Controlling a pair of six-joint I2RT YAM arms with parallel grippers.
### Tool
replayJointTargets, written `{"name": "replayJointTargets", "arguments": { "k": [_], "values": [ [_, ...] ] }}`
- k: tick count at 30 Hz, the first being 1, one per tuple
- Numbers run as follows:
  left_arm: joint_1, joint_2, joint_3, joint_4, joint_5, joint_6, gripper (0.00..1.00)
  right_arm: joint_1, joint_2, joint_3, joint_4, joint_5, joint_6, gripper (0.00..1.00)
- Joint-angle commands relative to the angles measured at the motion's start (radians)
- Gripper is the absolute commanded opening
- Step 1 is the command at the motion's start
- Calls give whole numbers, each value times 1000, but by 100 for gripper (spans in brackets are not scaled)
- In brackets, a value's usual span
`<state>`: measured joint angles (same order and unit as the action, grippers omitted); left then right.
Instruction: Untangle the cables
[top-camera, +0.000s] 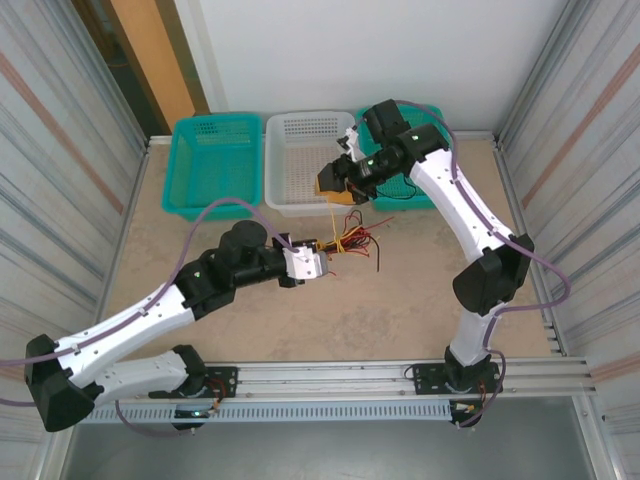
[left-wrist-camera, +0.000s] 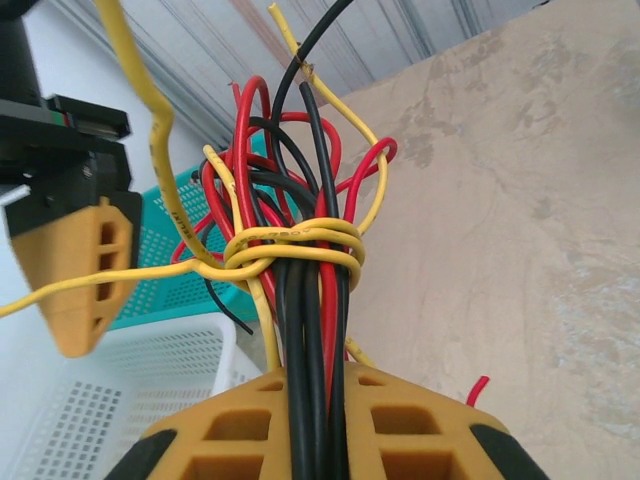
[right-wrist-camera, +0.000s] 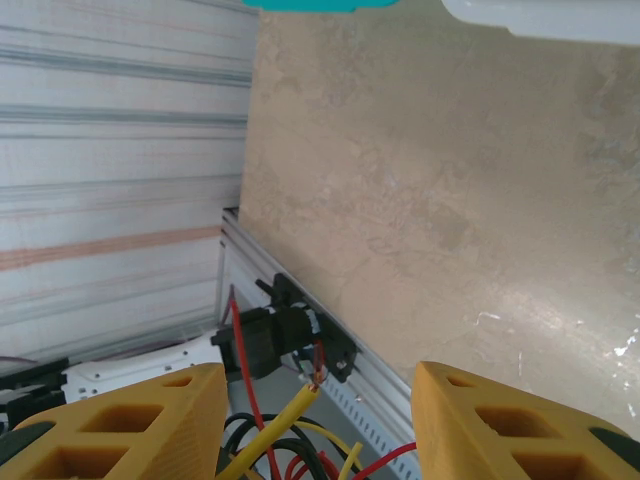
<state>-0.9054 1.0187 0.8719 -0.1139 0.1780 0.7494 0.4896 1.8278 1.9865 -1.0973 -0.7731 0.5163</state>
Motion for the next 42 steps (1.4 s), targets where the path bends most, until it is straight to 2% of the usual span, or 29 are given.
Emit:
{"name": "replayJointTargets", "arguments": {
  "k": [1,5,9,12,16,20,24,28,30,32,35,36,39,42],
  "values": [
    [-12,-16,6,55,-18,39,0,1,-6,-12,49,-66,42,45],
    [-13,-16,-9,64,-10,13,0,-8,-19,-3,83,-70,51,17],
    [-12,-10,-16,50,13,-18,0,-23,-20,33,92,-73,35,0],
    [2,33,25,-11,28,-114,0,-19,-35,71,128,-90,31,0],
    [159,125,88,-39,209,-472,0,-4,-125,83,239,-35,35,0],
    [225,167,79,52,228,-731,0,28,-205,102,271,43,28,0],
    [250,192,116,113,218,-961,0,119,-280,91,237,204,-60,0],
    [253,233,206,67,169,-1070,0,221,-366,-2,258,419,-112,0],
    [287,247,227,54,161,-1150,0,254,-411,-64,278,517,-122,0],
    [364,253,201,114,221,-1310,0,280,-482,-171,335,589,-112,0],
    [471,252,105,325,326,-1584,0,299,-616,-332,439,695,-78,0],
    [488,249,83,388,331,-1640,0,298,-664,-388,468,730,-62,0],
    [497,248,81,436,328,-1718,0,298,-771,-518,525,804,-19,0],
    [496,255,33,635,329,-1870,0,294,-859,-649,560,885,48,0]
  ]
}}
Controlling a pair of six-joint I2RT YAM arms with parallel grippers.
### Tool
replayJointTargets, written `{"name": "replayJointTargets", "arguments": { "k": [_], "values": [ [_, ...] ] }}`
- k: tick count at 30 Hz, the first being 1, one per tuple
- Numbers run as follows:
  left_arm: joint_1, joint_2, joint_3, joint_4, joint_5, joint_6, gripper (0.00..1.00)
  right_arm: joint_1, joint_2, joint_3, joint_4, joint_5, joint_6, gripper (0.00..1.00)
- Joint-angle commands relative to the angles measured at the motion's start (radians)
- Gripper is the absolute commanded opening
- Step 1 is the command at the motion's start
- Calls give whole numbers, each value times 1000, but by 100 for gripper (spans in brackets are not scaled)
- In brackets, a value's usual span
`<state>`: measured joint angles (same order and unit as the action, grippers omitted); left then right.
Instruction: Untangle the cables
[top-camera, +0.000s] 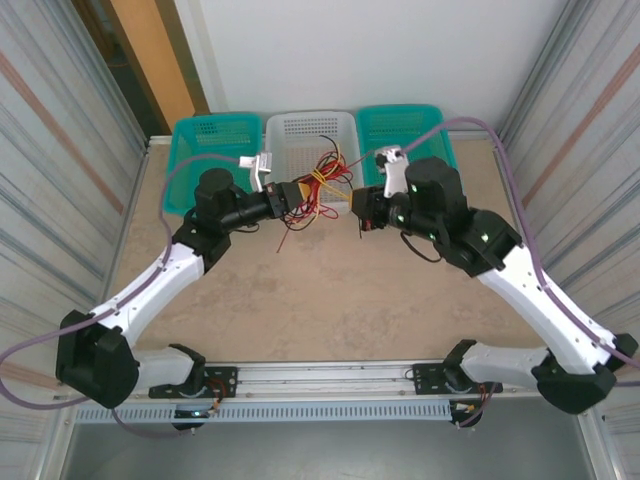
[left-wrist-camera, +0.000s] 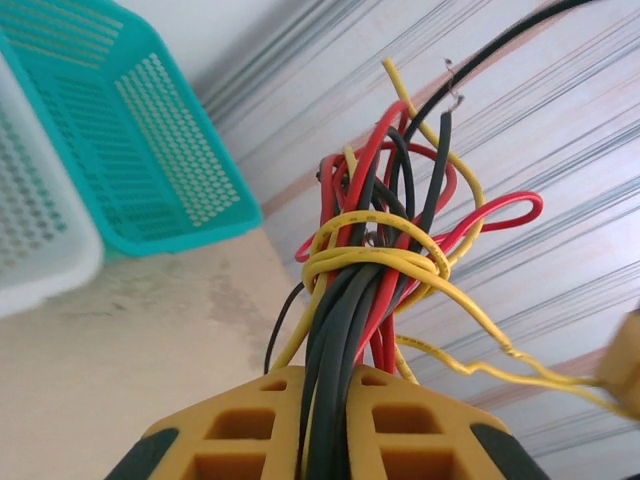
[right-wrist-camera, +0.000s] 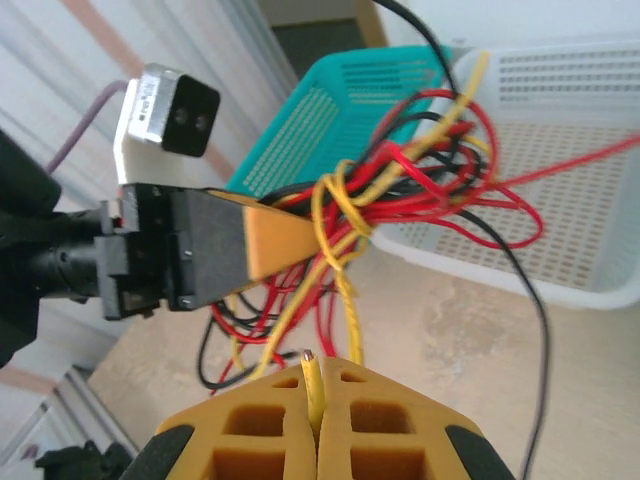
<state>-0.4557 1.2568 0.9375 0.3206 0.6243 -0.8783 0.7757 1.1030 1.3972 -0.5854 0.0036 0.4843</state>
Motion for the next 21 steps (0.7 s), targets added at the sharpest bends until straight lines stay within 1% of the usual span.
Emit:
{"name": "replayJointTargets", "arguments": {
  "k": [1,2,4,6,8,11,13,14,15,17,18,19,21],
  "values": [
    [47,22,-48,281,-116,-279,0,-3,-166,-105,65,127,106,0],
    [45,24,-68,364,-129,-323,0,-29,-198,-157,95,116,138,0],
    [43,24,-83,464,-140,-380,0,-105,-233,-229,126,46,208,0],
    [40,11,-72,486,-137,-382,0,-184,-247,-285,157,-36,265,0],
    [36,-8,-72,516,-144,-380,0,-226,-238,-309,163,-84,286,0],
    [37,-1,-91,672,-149,-451,0,-278,-214,-337,161,-118,303,0],
    [34,7,-94,730,-139,-478,0,-324,-207,-374,212,-191,336,0],
    [34,3,-87,708,-121,-463,0,-340,-199,-379,235,-239,350,0],
    [32,-10,-87,664,-121,-442,0,-339,-193,-372,233,-251,355,0],
    [36,-39,-107,605,-135,-406,0,-309,-191,-348,214,-222,330,0],
    [42,-43,-122,628,-139,-417,0,-296,-190,-336,195,-201,315,0],
    [53,-35,-138,688,-144,-451,0,-289,-185,-325,162,-173,302,0],
    [61,3,-149,852,-147,-535,0,-294,-172,-331,130,-157,292,0]
  ]
}}
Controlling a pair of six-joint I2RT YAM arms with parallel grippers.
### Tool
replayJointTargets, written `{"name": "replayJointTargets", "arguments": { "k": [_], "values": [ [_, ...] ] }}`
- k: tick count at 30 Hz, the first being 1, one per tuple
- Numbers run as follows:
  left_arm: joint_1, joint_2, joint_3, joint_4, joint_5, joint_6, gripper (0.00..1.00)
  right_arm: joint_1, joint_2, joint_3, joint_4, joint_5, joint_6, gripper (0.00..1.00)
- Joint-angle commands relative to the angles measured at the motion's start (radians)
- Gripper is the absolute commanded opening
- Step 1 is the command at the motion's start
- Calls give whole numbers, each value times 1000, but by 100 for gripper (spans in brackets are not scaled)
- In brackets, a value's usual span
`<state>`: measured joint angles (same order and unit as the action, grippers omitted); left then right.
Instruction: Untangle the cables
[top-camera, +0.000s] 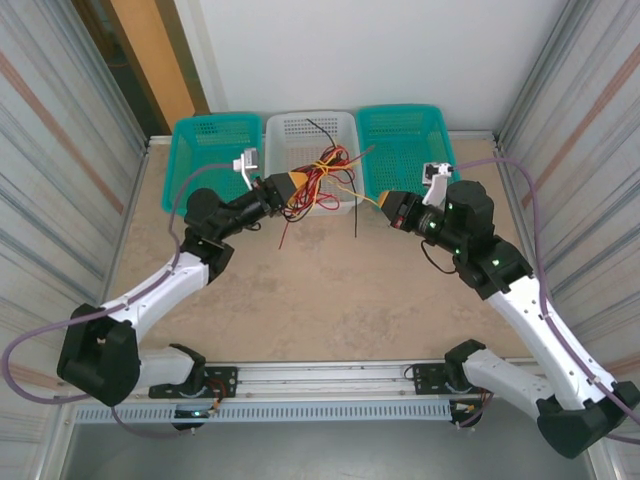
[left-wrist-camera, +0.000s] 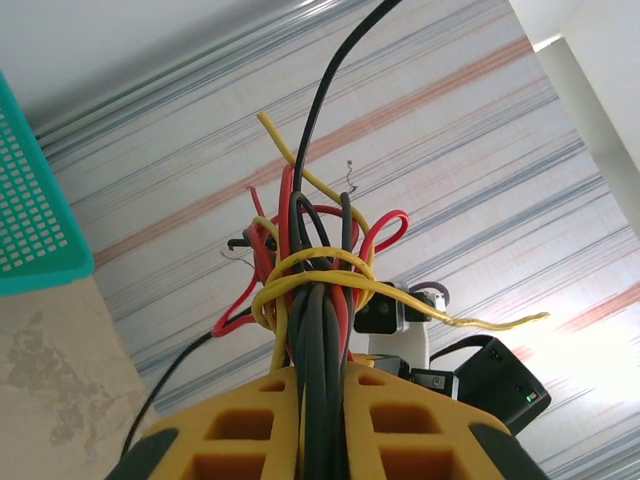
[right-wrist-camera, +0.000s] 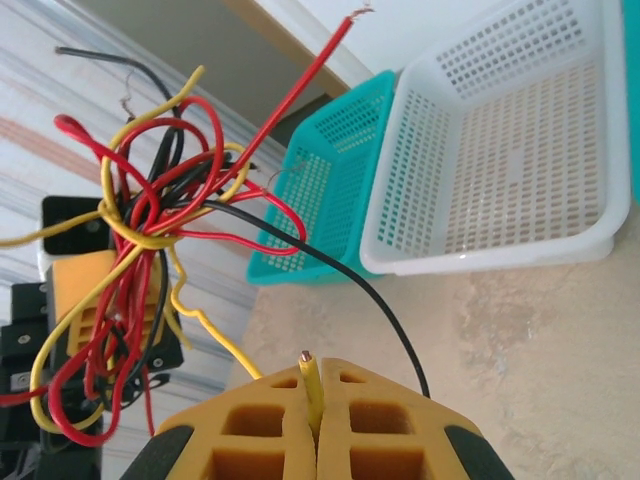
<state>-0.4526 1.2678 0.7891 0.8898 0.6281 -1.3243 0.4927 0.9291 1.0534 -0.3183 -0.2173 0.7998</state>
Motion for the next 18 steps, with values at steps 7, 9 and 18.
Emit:
{"name": "replayJointTargets", "arguments": {
  "k": [7,9,18],
  "values": [
    [-1,32,64,527,-86,-95,0,-72,54,-149,39,-71,71,0],
    [-12,33,67,528,-74,-94,0,-26,54,-126,28,-25,55,0],
    [-63,23,67,379,-85,56,0,169,158,-61,-39,146,64,27]
  ]
}}
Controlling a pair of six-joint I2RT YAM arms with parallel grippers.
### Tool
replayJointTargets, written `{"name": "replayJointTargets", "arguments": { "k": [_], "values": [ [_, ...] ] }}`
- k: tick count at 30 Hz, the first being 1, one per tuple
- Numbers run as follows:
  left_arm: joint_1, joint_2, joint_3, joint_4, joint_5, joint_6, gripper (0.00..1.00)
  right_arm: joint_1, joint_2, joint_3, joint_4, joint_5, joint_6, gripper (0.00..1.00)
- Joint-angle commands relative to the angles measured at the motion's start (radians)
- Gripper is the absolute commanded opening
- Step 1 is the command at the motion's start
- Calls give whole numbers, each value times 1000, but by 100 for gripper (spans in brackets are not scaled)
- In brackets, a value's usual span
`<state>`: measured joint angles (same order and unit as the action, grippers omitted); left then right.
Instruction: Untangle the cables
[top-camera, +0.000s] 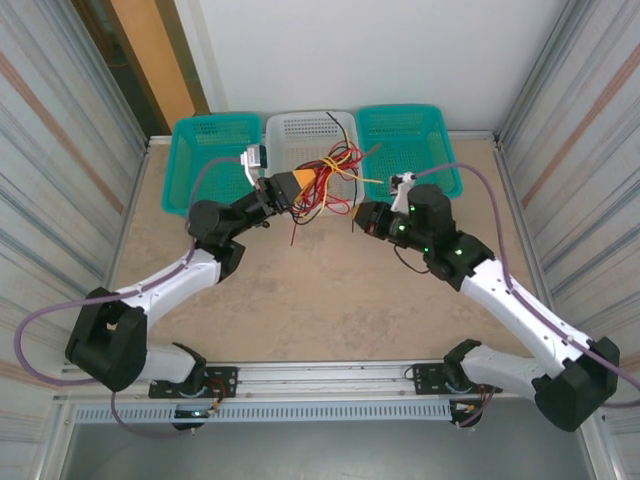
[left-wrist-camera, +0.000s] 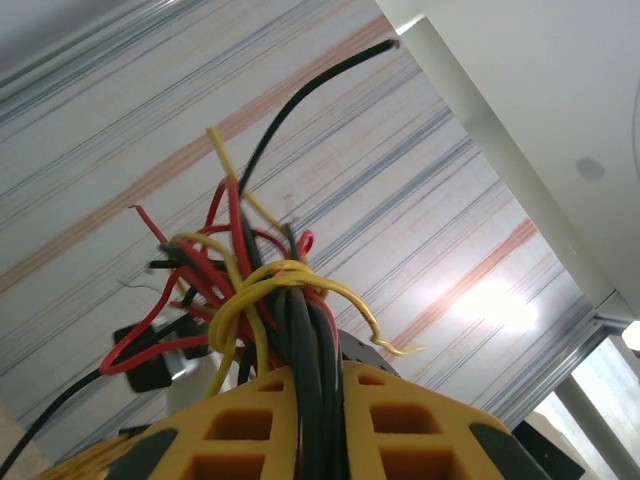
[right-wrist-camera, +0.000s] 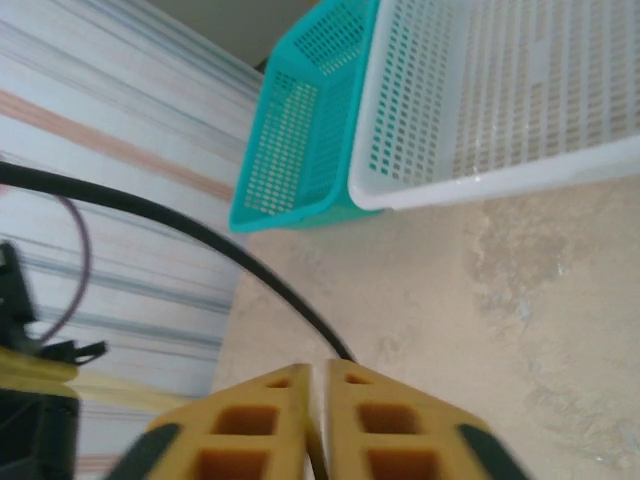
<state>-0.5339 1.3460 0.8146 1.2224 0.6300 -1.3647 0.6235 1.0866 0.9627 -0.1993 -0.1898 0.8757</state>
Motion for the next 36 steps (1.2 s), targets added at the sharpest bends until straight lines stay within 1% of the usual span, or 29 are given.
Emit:
{"name": "replayJointTargets", "arguments": {
  "k": [1,2,3,4,6,7,8,10,13,18,21,27,31,34,36],
  "values": [
    [37,-91,15,-48,-125,139,0,48,-33,46,-195,168,-23,36],
    [52,-126,-8,-132,-163,185,0,48,-74,51,-215,199,-33,42],
    [73,-169,-28,-261,-211,232,0,46,-134,56,-235,237,-50,51],
    [92,-209,-33,-394,-246,272,0,43,-183,69,-264,268,-71,56],
    [123,-253,-15,-583,-255,350,0,30,-248,110,-310,286,-124,64],
    [136,-262,-4,-638,-242,368,0,25,-263,135,-326,277,-147,68],
    [143,-264,3,-665,-221,385,0,20,-268,169,-340,251,-177,70],
    [146,-268,15,-709,-183,411,0,20,-244,242,-365,191,-228,71],
    [144,-266,25,-719,-123,426,0,28,-159,364,-405,147,-286,71],
    [144,-277,20,-714,-99,423,0,28,-34,452,-316,47,-297,67],
    [144,-275,21,-702,-91,410,0,27,12,455,-251,9,-265,67],
    [144,-255,22,-657,-59,385,0,18,77,425,-151,-24,-194,62],
    [143,-241,27,-639,-33,375,0,-17,97,395,-59,-68,-127,60],
    [143,-239,28,-623,-24,372,0,-31,112,382,-13,-91,-92,56],
    [141,-239,33,-627,-23,376,0,-33,127,386,-11,-100,-86,49]
  ]
}}
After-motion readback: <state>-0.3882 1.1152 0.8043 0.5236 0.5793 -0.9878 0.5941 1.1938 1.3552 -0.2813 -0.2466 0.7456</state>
